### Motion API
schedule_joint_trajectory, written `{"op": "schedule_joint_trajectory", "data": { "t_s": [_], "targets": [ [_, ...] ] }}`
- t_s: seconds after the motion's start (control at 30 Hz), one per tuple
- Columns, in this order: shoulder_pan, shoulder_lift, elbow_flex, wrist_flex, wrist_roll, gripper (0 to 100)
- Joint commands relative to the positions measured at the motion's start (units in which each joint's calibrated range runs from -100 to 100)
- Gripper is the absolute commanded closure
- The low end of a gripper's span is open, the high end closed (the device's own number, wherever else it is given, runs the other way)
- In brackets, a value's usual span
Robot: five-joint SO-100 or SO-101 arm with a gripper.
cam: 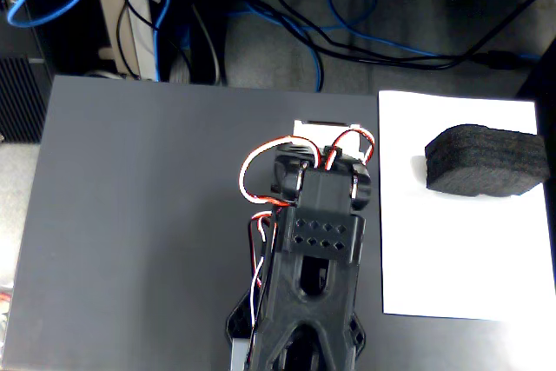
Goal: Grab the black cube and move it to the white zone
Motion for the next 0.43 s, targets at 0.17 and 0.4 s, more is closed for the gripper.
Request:
{"op": "schedule_joint_trajectory", "data": {
  "t_s": [0.17,0.4],
  "targets": [
    [0.45,-0.33,-0.09,0.11,0.23,98],
    [0.3,-0.33,-0.09,0.2,0.23,98]
  ]
}}
